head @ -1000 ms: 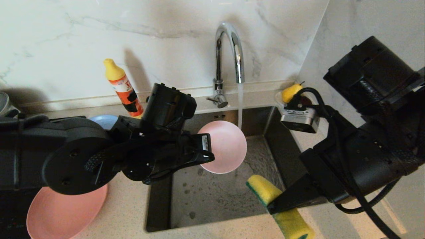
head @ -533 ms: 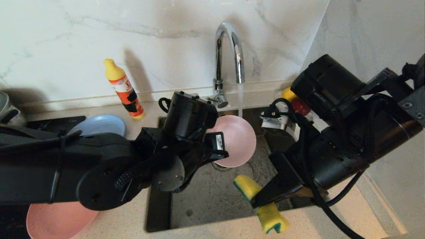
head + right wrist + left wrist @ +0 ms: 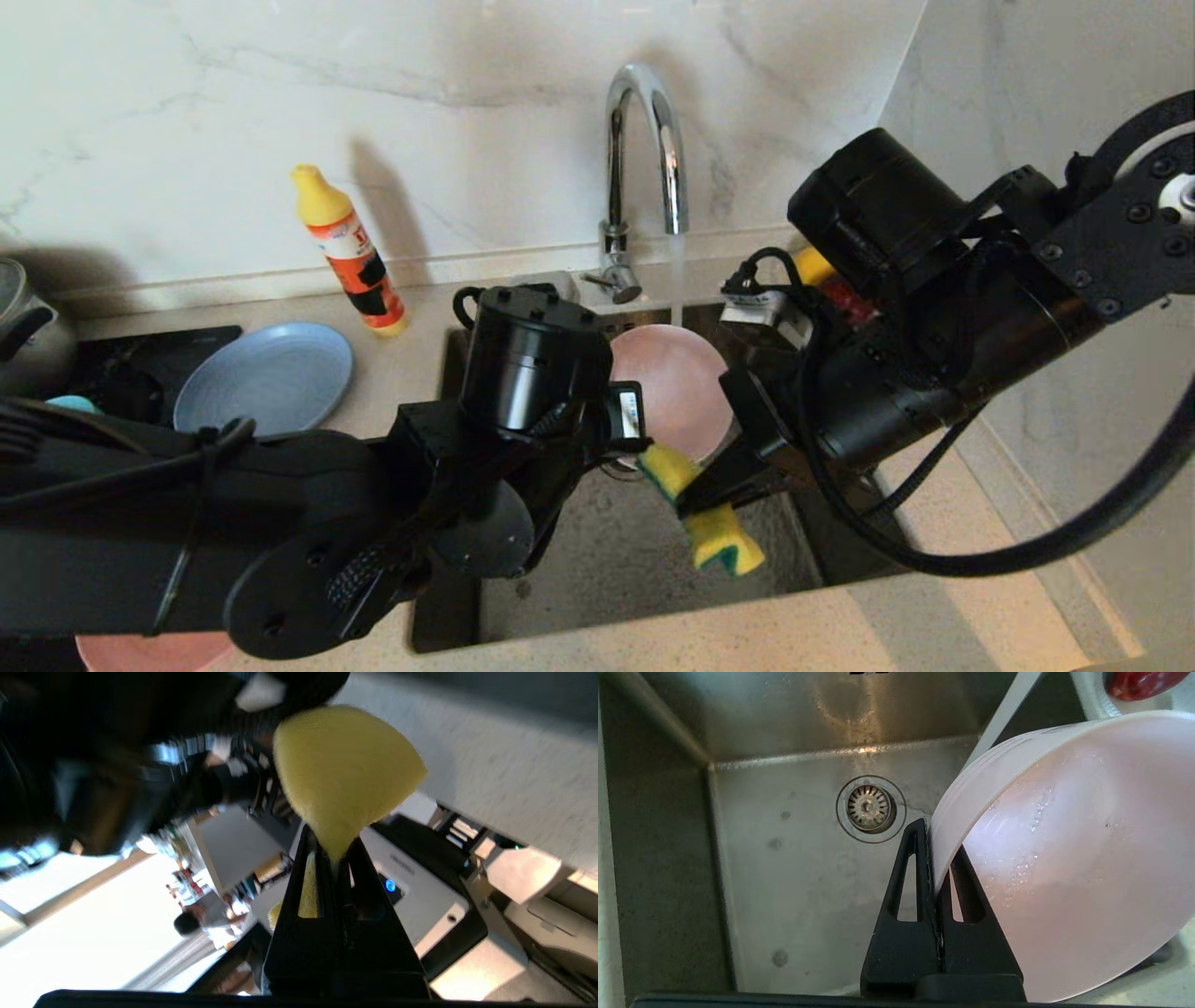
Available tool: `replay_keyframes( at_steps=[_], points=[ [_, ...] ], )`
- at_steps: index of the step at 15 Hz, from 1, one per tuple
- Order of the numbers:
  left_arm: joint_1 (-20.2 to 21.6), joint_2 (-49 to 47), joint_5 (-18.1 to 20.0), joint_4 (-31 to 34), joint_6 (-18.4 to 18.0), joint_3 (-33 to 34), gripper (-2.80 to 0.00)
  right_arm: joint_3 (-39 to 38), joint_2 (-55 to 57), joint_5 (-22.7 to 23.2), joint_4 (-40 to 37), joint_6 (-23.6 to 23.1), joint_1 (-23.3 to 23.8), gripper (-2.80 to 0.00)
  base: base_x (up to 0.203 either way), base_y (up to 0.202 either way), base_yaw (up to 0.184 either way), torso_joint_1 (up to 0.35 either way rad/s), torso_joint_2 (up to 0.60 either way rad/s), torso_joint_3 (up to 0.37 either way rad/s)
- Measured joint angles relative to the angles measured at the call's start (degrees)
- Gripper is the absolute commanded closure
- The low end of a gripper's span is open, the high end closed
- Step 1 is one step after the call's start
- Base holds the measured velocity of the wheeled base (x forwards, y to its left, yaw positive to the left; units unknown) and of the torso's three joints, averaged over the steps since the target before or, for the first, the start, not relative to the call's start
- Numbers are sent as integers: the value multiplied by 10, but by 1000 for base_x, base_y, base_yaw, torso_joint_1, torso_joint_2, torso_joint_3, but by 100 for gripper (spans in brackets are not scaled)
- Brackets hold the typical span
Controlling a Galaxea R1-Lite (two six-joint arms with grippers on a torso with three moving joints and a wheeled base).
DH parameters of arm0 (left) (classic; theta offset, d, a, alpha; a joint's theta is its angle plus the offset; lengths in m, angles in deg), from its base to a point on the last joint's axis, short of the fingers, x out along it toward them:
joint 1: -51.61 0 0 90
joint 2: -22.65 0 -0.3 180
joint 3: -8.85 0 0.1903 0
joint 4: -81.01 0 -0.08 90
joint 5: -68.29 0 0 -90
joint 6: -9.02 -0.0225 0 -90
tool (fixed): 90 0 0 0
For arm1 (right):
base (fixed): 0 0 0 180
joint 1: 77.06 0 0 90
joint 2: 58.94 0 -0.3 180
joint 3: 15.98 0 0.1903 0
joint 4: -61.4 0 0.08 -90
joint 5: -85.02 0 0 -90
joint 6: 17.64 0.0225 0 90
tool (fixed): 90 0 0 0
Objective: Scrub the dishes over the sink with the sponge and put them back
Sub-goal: Wipe the bowl
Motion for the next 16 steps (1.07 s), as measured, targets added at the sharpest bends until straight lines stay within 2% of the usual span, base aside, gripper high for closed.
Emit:
replay_keyframes(
  at_steps=[7,16],
  points=[
    [0,8,0,-18,0,10,0,51,31,1,-3,23,33,0,0,0,0,0,0,0],
    [2,24,-6,-20,-1,13,0,47,17,5,-13,24,54,0,0,0,0,0,0,0]
  ],
)
